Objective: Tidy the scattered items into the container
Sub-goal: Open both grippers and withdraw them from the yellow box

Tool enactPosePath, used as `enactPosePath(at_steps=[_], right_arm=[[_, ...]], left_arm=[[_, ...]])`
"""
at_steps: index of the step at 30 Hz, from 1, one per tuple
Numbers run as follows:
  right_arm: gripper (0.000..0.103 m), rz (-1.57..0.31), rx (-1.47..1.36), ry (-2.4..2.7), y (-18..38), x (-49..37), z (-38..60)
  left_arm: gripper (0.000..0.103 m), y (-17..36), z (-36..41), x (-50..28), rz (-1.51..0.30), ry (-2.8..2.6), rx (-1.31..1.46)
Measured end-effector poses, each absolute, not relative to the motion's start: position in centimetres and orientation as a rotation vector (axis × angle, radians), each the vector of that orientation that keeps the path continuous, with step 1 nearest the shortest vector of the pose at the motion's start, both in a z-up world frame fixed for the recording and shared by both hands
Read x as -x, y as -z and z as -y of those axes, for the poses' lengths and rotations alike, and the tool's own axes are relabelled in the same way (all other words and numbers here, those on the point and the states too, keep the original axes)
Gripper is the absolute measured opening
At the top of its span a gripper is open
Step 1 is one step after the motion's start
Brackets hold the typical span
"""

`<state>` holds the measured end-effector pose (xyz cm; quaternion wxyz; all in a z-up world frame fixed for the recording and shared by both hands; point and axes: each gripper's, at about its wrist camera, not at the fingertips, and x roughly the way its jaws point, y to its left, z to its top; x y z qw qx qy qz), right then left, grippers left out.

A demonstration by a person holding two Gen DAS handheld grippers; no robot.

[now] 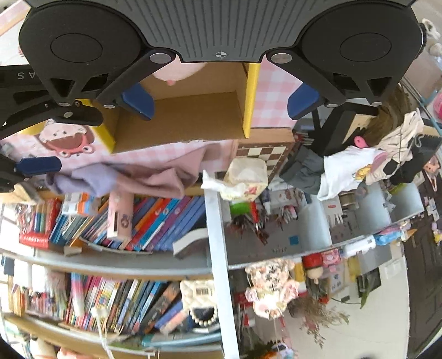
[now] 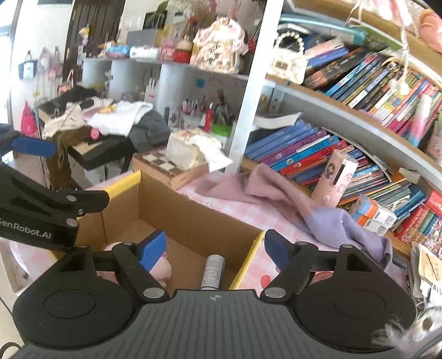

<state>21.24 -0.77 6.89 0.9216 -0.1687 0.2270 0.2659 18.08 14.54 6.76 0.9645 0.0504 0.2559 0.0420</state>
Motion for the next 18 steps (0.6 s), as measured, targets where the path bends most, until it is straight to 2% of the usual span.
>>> enactPosePath(at_steps=[18], right_arm=[[0.083,-0.364,0.259,-0.498,-8.5,-12.3,6.6]], left_arm=[[0.103,-7.4,-11.8,-8.5,-0.487,-0.107,-0.062]])
